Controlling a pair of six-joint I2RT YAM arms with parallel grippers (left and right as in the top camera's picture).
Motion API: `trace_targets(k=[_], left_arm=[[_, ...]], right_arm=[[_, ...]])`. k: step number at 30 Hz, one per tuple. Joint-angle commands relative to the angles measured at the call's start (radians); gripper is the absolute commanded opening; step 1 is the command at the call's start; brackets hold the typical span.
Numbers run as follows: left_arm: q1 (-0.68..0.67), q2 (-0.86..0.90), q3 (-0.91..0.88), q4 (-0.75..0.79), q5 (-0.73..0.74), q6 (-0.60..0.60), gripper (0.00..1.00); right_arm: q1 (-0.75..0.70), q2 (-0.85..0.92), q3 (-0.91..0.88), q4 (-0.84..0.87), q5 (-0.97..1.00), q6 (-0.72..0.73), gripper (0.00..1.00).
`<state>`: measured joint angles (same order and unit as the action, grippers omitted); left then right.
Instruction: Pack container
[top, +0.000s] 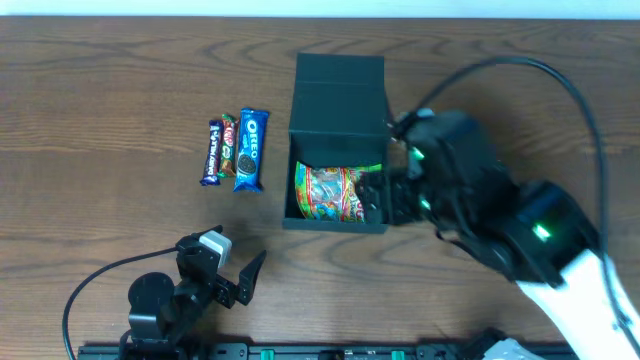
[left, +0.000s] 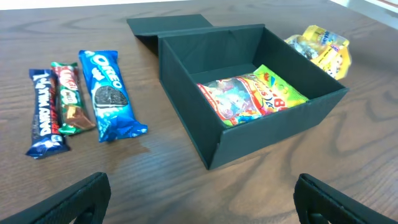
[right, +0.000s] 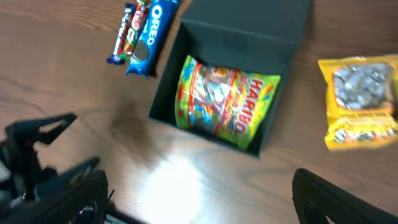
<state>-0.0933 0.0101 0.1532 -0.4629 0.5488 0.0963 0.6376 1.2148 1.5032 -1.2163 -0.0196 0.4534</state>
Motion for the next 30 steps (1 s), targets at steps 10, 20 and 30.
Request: trace_targets(k=[10, 20, 30], left_arm=[[0.002, -0.006, -0.02, 0.035, 0.263, -0.615, 0.95], [0.002, 0.013, -0.004, 0.49, 0.2, -0.731, 0.95], [0.002, 0.555, 0.229, 0.345, 0.027, -0.339, 0.95]], right_arm=[[-0.004, -0.066, -0.008, -0.105, 0.004, -0.043, 0.94], [-0.002, -0.066, -0.017, -0.089, 0.004, -0.053, 0.95], [-0.002, -0.066, -0.017, -0.08, 0.004, -0.092, 0.95]])
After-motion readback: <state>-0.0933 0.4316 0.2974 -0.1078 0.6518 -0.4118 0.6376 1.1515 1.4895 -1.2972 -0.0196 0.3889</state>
